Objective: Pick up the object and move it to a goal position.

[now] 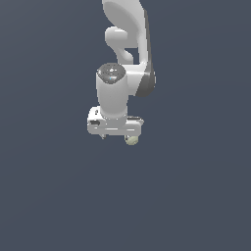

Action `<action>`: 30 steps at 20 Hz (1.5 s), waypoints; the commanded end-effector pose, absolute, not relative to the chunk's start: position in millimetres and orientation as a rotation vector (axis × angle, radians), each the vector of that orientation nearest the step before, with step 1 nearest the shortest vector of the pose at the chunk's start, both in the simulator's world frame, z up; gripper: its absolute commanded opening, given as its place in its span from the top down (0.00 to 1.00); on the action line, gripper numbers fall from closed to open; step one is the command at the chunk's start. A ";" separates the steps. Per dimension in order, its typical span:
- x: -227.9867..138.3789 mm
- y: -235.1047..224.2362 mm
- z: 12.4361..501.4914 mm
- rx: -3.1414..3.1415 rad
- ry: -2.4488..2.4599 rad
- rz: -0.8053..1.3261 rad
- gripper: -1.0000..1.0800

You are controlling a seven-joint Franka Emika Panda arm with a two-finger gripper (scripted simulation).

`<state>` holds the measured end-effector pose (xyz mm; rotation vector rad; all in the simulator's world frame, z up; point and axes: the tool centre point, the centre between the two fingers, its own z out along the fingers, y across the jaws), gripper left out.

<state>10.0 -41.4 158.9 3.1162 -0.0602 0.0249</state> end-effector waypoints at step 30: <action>-30.8 -18.1 120.2 3.112 0.337 -0.018 0.04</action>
